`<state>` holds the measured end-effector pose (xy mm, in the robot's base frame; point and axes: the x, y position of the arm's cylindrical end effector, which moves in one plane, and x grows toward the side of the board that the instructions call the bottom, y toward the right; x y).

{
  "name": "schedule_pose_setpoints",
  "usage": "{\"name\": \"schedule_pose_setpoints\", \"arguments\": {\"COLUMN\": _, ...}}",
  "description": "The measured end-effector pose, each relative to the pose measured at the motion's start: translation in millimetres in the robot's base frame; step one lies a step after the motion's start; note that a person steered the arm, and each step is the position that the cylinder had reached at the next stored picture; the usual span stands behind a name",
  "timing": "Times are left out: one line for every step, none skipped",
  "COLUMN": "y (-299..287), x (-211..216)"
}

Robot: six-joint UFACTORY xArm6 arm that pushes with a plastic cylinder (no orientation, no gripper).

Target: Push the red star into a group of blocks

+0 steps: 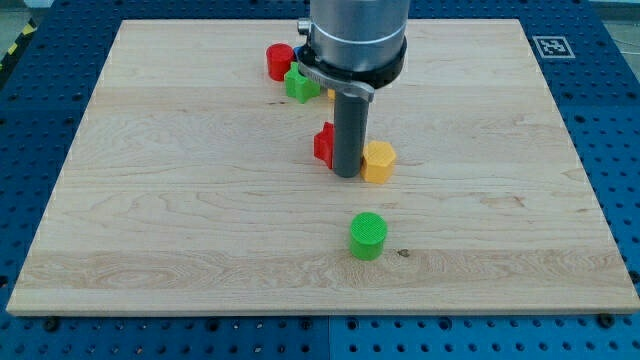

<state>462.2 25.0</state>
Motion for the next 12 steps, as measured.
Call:
{"name": "schedule_pose_setpoints", "arguments": {"y": -2, "x": -15}}
{"name": "schedule_pose_setpoints", "arguments": {"y": -14, "x": -15}}
{"name": "schedule_pose_setpoints", "arguments": {"y": -32, "x": -11}}
{"name": "schedule_pose_setpoints", "arguments": {"y": -42, "x": -12}}
{"name": "schedule_pose_setpoints", "arguments": {"y": -36, "x": -23}}
{"name": "schedule_pose_setpoints", "arguments": {"y": -33, "x": -35}}
{"name": "schedule_pose_setpoints", "arguments": {"y": -33, "x": -46}}
{"name": "schedule_pose_setpoints", "arguments": {"y": -33, "x": -49}}
{"name": "schedule_pose_setpoints", "arguments": {"y": -33, "x": -50}}
{"name": "schedule_pose_setpoints", "arguments": {"y": -27, "x": -50}}
{"name": "schedule_pose_setpoints", "arguments": {"y": -20, "x": -50}}
{"name": "schedule_pose_setpoints", "arguments": {"y": -21, "x": -40}}
